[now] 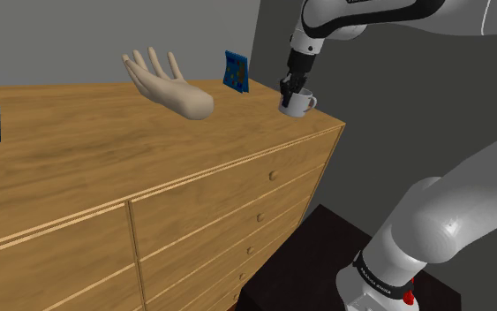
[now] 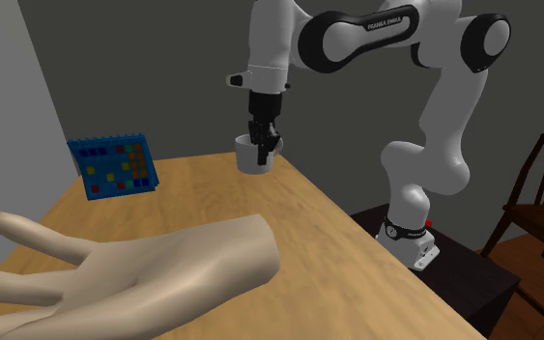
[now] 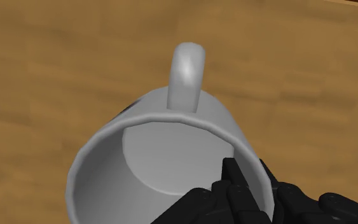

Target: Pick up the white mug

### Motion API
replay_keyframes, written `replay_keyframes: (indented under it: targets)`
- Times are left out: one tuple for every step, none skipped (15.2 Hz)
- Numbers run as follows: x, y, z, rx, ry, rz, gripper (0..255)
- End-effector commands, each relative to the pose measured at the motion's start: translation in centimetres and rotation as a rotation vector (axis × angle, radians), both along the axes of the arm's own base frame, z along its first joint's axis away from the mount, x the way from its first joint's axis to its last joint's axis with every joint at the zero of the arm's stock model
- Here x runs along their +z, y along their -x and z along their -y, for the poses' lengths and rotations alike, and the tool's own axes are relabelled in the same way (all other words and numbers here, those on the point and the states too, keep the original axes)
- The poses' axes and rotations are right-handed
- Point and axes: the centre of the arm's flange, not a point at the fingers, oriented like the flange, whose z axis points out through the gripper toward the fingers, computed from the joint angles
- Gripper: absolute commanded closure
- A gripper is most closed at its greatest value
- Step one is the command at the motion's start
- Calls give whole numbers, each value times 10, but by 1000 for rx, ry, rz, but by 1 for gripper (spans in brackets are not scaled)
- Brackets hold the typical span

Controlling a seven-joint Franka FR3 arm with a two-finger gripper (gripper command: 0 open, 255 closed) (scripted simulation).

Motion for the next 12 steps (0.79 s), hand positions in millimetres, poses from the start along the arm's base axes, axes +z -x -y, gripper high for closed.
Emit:
replay_keyframes:
  targets:
    - [10, 0, 2, 0, 0, 0, 255]
    - [15, 0, 2, 0, 0, 0, 255]
    - [21, 0, 2, 0, 0, 0, 255]
    - [26, 0, 2, 0, 0, 0, 255]
    - [31, 0, 2, 0, 0, 0, 255]
    - [37, 0, 2, 0, 0, 0, 255]
    - [42, 0, 2, 0, 0, 0, 255]
    - [47, 0, 2, 0, 0, 0, 255]
    - [52, 0, 2, 0, 0, 0, 255]
    - [58, 0, 2, 0, 0, 0, 255]
    - [58, 0, 2, 0, 0, 0, 255]
    - [58, 0, 2, 0, 0, 0, 255]
